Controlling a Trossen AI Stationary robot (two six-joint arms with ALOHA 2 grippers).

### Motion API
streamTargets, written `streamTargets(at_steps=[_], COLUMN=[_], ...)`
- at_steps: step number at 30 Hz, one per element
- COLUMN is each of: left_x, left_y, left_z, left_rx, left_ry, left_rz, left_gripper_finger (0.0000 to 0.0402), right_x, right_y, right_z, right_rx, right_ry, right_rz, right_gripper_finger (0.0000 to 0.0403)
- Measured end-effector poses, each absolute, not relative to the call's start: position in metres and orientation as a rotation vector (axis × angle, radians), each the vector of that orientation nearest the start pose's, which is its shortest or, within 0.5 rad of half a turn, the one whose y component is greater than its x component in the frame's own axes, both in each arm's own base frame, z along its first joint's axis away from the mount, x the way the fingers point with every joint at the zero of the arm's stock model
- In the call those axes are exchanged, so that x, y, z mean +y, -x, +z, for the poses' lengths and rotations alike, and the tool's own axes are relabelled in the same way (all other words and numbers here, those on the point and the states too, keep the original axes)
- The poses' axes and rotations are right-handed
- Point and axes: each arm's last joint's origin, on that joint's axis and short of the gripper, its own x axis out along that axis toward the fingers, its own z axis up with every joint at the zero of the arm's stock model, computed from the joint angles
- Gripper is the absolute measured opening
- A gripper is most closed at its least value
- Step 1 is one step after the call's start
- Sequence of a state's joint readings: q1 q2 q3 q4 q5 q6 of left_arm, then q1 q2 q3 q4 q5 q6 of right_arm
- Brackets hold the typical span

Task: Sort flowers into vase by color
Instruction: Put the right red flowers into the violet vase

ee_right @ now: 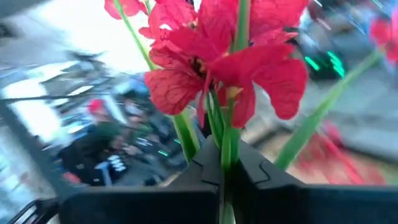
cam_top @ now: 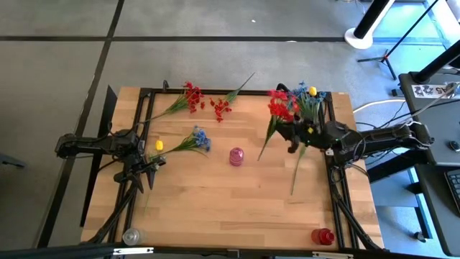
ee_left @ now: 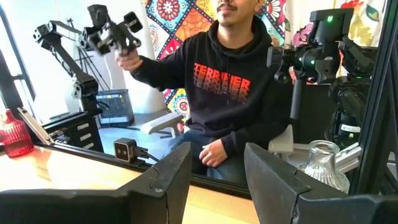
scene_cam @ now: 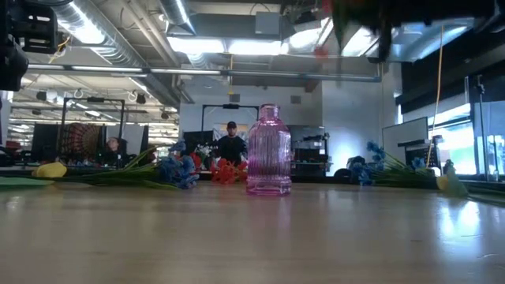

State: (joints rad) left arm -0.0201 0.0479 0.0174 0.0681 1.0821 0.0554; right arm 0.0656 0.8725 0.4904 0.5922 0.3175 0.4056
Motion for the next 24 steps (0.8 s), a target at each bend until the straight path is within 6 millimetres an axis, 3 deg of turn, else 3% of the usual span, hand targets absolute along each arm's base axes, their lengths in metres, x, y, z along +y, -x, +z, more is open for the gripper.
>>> streamTargets(at_steps=[3,8,17,24], left_x=[-0.027,-0.027,-0.027,-0.027], left_y=[-0.084,-0.084,-0.084,-0.084], left_z=[0.172,0.172,0.172,0.172], left_rx=[-0.064,-0.065,-0.065,-0.064], left_ry=[-0.069,-0.07,-0.07,-0.07], left_rz=[-1.101,-1.101,-1.101,-1.101], left_gripper_finger=[0.0145,0.0145,0.0145,0.0145], right_x=[0.011,0.021,0.028,0.028], right_y=[-0.203,-0.227,-0.281,-0.289], right_z=[0.293,0.283,0.291,0.289], right_rx=[-0.337,-0.356,-0.317,-0.239], right_ry=[-0.311,-0.182,-0.065,-0.035], right_rz=[-0.164,-0.19,-0.228,-0.281], right_gripper_finger=[0.0009,0.0014,0.0016,0.0011])
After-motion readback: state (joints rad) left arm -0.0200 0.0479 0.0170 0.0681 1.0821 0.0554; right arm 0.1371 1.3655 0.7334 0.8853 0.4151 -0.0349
